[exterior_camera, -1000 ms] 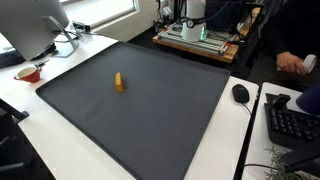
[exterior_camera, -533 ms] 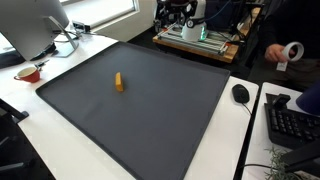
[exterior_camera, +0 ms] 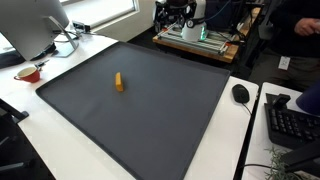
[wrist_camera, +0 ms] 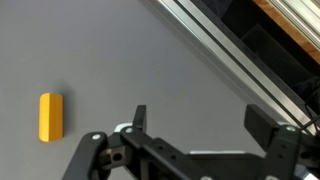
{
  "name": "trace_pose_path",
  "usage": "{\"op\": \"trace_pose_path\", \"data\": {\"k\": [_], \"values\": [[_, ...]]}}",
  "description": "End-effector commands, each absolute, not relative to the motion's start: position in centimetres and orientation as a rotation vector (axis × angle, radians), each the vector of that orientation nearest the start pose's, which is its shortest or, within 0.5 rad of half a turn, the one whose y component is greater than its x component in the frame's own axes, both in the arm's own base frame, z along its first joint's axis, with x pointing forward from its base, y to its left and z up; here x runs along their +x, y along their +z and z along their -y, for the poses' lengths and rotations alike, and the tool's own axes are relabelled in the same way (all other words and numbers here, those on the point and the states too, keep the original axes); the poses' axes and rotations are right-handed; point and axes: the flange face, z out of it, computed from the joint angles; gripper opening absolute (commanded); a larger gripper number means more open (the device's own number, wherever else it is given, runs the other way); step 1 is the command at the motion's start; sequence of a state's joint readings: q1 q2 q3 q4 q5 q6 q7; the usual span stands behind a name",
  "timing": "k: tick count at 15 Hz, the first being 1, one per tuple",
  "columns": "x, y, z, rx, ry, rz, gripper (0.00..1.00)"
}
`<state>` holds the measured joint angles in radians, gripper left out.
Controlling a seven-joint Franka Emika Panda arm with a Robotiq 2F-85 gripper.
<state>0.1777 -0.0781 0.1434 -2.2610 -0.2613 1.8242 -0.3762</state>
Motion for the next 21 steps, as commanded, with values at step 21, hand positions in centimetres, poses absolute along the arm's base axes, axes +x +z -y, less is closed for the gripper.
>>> {"op": "trace_pose_path", "data": {"k": [21], "values": [[64.1,26.2,-7.1,-2.894,0.818,1.500,1.00]]}}
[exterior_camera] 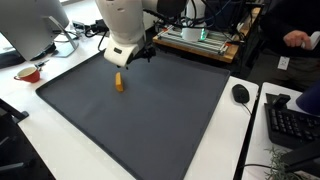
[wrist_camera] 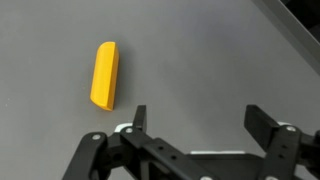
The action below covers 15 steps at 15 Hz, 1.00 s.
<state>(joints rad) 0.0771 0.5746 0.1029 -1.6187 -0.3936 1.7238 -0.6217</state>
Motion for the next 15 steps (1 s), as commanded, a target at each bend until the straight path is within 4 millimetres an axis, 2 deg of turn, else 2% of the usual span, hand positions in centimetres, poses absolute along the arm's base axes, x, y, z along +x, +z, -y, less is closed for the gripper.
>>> {"op": "trace_pose_path", "data": {"k": [1,6,10,11,12,15], "values": [[65.1,25.5,-6.7,-2.899,0.817,1.530,1.00],[69.1,21.0,-5.3,-3.004,0.883,1.460,1.00],[71.2,17.4,-2.6,-3.037,0.957,1.312,1.00],[71.5,17.4,-1.8,-3.023,0.973,1.267,1.00],[70.0,17.7,-2.8,-3.013,0.947,1.346,1.00],[71.0,16.7,-1.6,-3.028,0.969,1.299,1.00]]}}
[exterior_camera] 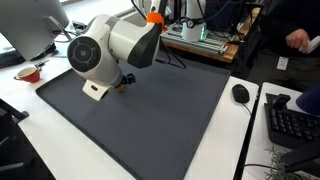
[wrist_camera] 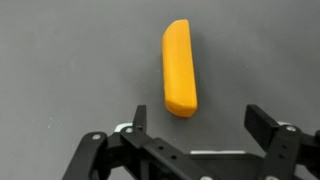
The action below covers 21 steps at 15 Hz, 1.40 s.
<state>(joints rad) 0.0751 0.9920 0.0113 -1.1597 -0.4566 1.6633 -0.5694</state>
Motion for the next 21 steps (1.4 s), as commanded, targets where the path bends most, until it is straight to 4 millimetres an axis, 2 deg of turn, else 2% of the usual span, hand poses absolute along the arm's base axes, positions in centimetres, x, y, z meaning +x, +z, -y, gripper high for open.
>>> {"op": "trace_pose_path", "data": {"k": [1,7,10,14,21], "values": [[71.2,16.8,-1.6,-3.031,0.968,1.296,1.00],[71.5,16.9,-1.1,-3.073,1.037,1.293,1.00],[71.4,16.2,-1.1,-3.055,1.068,1.320,1.00],[70.9,15.1,-2.1,-3.041,1.119,1.371,1.00],[69.9,13.8,-4.2,-3.036,1.305,1.475,1.00]]}}
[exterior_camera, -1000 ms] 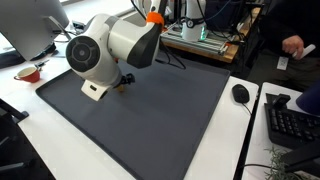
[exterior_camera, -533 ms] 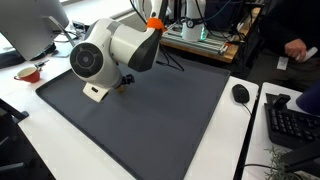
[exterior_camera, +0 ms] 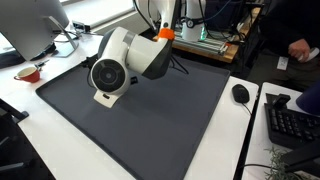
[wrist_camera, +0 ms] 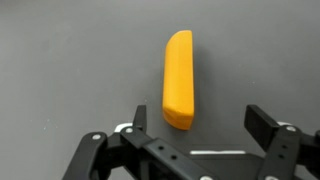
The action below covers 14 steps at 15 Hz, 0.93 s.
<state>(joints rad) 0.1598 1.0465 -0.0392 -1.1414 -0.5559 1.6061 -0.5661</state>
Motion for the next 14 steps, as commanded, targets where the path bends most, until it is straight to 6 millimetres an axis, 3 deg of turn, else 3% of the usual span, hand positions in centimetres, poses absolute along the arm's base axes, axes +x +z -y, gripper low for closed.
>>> {"op": "trace_pose_path", "data": {"k": [1,3,6,7,10,14], "values": [[69.8,13.6,-4.5,-3.024,1.320,1.489,1.00],[69.6,13.3,-4.6,-3.009,1.338,1.498,0.99],[69.5,12.6,-4.5,-2.999,1.337,1.504,0.81],[69.5,12.4,-4.2,-3.004,1.349,1.494,0.70],[69.6,12.4,-3.9,-3.002,1.353,1.485,0.55],[69.7,12.5,-3.7,-3.005,1.347,1.488,0.15]]}}
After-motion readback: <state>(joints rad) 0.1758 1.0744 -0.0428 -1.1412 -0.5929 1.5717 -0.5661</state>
